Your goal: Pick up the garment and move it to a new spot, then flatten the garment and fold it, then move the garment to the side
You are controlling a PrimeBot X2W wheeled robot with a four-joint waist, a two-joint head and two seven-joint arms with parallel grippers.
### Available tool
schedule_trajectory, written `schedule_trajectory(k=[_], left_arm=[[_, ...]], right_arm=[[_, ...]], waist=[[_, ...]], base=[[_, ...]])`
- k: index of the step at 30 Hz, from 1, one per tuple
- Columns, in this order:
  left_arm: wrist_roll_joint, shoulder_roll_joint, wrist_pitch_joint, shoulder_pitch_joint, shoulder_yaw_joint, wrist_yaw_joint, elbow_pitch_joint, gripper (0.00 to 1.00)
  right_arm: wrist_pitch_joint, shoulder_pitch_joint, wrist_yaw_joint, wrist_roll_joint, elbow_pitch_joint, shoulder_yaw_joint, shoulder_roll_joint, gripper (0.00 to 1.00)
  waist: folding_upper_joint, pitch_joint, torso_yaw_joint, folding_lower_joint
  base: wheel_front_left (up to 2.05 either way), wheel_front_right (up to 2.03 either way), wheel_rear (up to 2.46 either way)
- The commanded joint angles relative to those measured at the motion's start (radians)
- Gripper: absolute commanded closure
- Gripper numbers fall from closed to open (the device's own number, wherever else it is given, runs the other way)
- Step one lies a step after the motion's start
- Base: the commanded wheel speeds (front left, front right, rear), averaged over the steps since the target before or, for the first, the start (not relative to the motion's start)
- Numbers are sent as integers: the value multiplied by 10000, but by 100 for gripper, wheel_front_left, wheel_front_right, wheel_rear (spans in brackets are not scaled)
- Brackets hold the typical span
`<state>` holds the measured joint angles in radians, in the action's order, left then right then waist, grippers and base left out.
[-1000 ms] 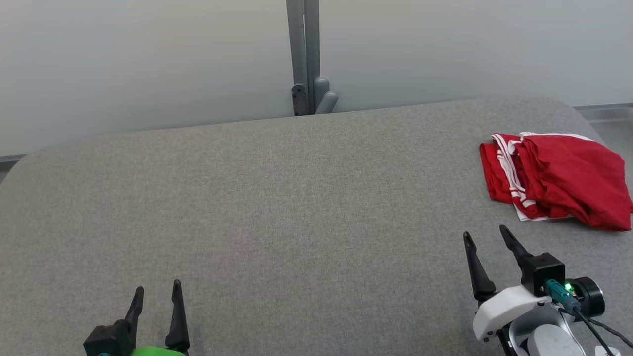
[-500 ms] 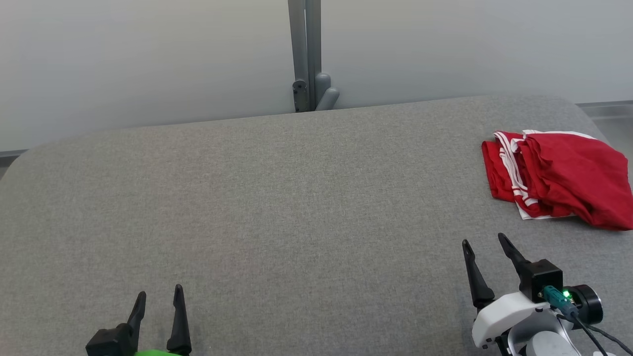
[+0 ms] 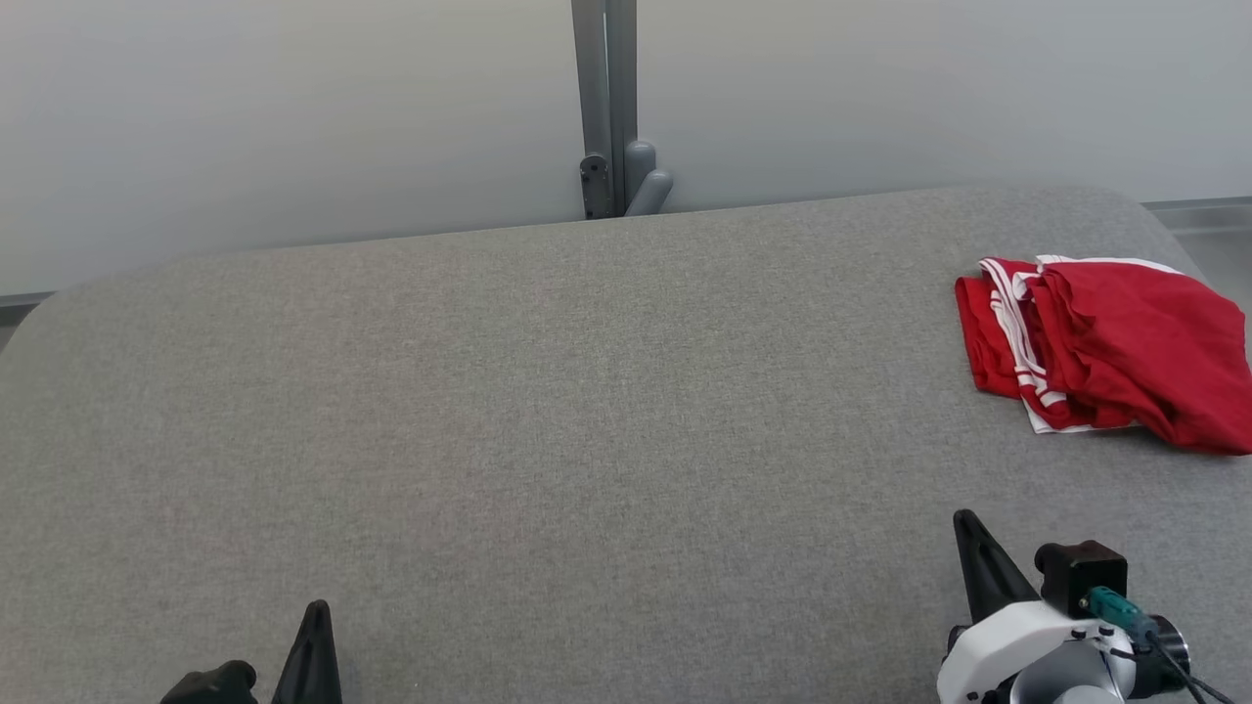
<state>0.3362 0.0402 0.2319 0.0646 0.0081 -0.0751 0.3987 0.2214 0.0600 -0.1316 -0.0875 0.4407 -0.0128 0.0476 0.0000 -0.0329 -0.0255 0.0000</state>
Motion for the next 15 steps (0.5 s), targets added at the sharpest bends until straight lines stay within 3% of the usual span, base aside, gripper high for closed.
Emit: schedule_trajectory(k=[1, 15], left_arm=[[374, 24, -71, -257, 95, -50, -167, 100], [2895, 43, -712, -528, 250, -154, -522, 100]], right_arm=[[-81, 248, 1, -441, -200, -69, 46, 100], [-658, 223, 3, -3468, -673, -166, 47, 100]], waist=[[0, 3, 2, 0], [0, 48, 34, 0]], base=[[0, 0, 0], [0, 0, 0]])
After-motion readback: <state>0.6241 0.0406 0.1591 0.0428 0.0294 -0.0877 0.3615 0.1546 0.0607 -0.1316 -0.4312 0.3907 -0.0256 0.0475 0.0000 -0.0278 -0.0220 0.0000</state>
